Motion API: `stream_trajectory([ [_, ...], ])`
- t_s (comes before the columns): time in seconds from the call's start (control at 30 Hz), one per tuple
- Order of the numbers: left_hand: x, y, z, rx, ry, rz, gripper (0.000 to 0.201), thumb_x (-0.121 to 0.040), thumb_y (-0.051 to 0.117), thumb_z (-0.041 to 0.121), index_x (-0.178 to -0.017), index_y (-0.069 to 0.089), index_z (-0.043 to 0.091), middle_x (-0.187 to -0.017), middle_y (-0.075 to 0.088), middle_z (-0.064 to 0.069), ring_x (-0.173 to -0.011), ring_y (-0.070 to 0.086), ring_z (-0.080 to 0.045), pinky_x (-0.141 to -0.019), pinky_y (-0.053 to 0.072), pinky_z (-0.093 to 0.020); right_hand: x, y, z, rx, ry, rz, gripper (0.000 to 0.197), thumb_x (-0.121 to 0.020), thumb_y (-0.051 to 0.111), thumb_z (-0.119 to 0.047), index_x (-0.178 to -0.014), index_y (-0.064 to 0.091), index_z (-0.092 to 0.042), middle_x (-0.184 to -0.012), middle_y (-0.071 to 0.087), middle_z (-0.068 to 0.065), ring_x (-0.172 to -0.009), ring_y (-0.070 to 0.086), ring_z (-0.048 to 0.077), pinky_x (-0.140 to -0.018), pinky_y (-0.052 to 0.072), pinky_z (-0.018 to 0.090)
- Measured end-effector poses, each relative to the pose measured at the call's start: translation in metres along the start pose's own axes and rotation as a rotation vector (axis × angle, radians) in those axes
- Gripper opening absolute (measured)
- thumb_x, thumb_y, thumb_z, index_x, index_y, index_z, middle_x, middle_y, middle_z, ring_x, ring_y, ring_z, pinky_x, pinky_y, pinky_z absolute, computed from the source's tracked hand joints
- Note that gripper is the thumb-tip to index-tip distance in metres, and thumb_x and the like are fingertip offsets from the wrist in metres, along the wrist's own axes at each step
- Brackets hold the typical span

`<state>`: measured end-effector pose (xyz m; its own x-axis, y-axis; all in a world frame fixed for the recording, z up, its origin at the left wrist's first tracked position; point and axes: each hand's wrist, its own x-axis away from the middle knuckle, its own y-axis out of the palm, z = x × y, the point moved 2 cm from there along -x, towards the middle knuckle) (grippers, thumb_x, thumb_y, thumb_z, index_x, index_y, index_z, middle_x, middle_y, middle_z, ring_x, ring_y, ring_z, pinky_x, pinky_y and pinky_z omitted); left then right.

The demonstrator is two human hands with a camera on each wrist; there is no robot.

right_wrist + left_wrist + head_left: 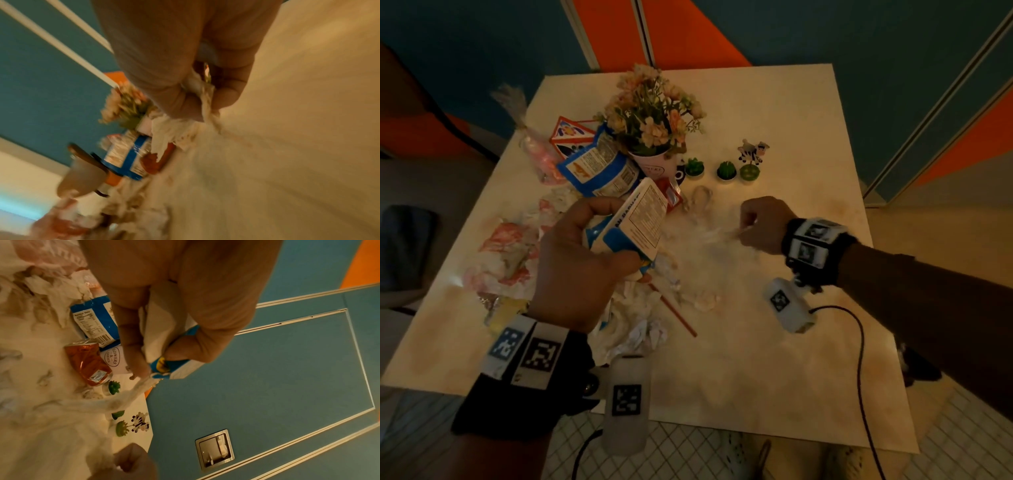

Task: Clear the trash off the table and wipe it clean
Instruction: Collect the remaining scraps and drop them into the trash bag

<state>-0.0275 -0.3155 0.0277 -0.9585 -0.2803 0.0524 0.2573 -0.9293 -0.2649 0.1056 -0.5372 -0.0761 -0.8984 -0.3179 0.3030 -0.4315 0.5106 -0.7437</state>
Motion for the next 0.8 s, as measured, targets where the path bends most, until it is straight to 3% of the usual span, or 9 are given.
stream_trajectory([
  [0.13, 0.001, 0.007, 0.012, 0.086, -0.011, -0.009, 0.057, -0.055, 0.075, -0.012, -0.086, 0.063, 0.035, -0.086, 0.073, 0.008, -0.084, 0.071, -0.023, -0.067, 0.059, -0.051, 0.054, -0.049, 0.014, -0.191, -0.035, 0.065, 0.020, -0.071, 0.069, 0.006, -0.068, 0.058, -0.009, -0.063, 0.058, 0.006, -0.055, 0.053, 0.009, -0.059, 0.042, 0.031],
  [0.2, 0.003, 0.017, 0.022, 0.167, -0.011, -0.036, 0.053, -0.052, 0.071, -0.006, -0.090, 0.063, 0.029, -0.090, 0.073, -0.001, -0.085, 0.070, -0.032, -0.061, 0.058, -0.050, 0.085, -0.072, 0.023, -0.245, -0.035, 0.135, 0.021, -0.069, 0.070, 0.011, -0.067, 0.060, -0.008, -0.070, 0.064, 0.018, -0.063, 0.061, 0.022, -0.060, 0.049, 0.040],
  [0.27, 0.006, 0.033, 0.035, 0.237, 0.007, -0.102, 0.050, -0.055, 0.066, -0.007, -0.094, 0.062, 0.023, -0.097, 0.071, -0.012, -0.084, 0.068, -0.038, -0.056, 0.056, -0.044, 0.114, -0.092, 0.037, -0.268, -0.012, 0.178, 0.022, -0.070, 0.071, 0.011, -0.068, 0.060, -0.008, -0.080, 0.065, 0.025, -0.071, 0.062, 0.034, -0.061, 0.052, 0.032],
  [0.33, 0.009, 0.057, 0.048, 0.267, 0.021, -0.173, 0.048, -0.062, 0.064, -0.014, -0.098, 0.059, 0.017, -0.096, 0.070, -0.015, -0.076, 0.069, -0.034, -0.050, 0.052, -0.031, 0.141, -0.106, 0.058, -0.295, 0.025, 0.208, 0.026, -0.071, 0.072, 0.011, -0.065, 0.059, -0.012, -0.085, 0.064, 0.024, -0.074, 0.058, 0.031, -0.061, 0.049, 0.023],
  [0.4, 0.013, 0.088, 0.059, 0.278, 0.036, -0.218, 0.048, -0.062, 0.063, -0.017, -0.094, 0.060, 0.019, -0.085, 0.070, -0.010, -0.067, 0.069, -0.029, -0.046, 0.051, -0.027, 0.167, -0.117, 0.083, -0.341, 0.077, 0.233, 0.031, -0.070, 0.072, 0.013, -0.061, 0.059, -0.014, -0.086, 0.063, 0.028, -0.075, 0.058, 0.033, -0.069, 0.049, 0.039],
  [0.47, 0.019, 0.124, 0.064, 0.294, 0.036, -0.282, 0.049, -0.056, 0.065, -0.015, -0.089, 0.061, 0.021, -0.079, 0.069, -0.007, -0.063, 0.068, -0.030, -0.047, 0.052, -0.032, 0.191, -0.125, 0.113, -0.405, 0.139, 0.254, 0.025, -0.071, 0.069, 0.016, -0.065, 0.060, -0.006, -0.079, 0.061, 0.031, -0.065, 0.058, 0.031, -0.068, 0.047, 0.047],
  [0.6, 0.037, 0.214, 0.061, 0.284, -0.037, -0.350, 0.049, -0.054, 0.066, -0.016, -0.082, 0.062, 0.024, -0.073, 0.069, -0.002, -0.062, 0.068, -0.026, -0.048, 0.055, -0.038, 0.225, -0.132, 0.181, -0.479, 0.218, 0.273, 0.017, -0.075, 0.066, 0.017, -0.071, 0.060, 0.002, -0.069, 0.057, 0.028, -0.049, 0.056, 0.020, -0.056, 0.050, 0.038],
  [0.67, 0.047, 0.263, 0.050, 0.253, -0.091, -0.360, 0.046, -0.050, 0.067, -0.009, -0.081, 0.062, 0.024, -0.082, 0.069, -0.008, -0.070, 0.068, -0.030, -0.052, 0.057, -0.045, 0.232, -0.133, 0.216, -0.478, 0.261, 0.258, 0.013, -0.076, 0.066, 0.016, -0.073, 0.060, 0.004, -0.073, 0.058, 0.031, -0.049, 0.058, 0.019, -0.051, 0.053, 0.029],
  [0.8, 0.065, 0.357, 0.017, 0.165, -0.214, -0.337, 0.046, -0.054, 0.073, -0.003, -0.080, 0.061, 0.033, -0.096, 0.067, -0.004, -0.090, 0.067, -0.030, -0.065, 0.059, -0.050, 0.230, -0.128, 0.284, -0.496, 0.357, 0.230, 0.020, -0.076, 0.065, 0.017, -0.069, 0.059, 0.000, -0.073, 0.061, 0.030, -0.051, 0.058, 0.023, -0.056, 0.053, 0.038],
])
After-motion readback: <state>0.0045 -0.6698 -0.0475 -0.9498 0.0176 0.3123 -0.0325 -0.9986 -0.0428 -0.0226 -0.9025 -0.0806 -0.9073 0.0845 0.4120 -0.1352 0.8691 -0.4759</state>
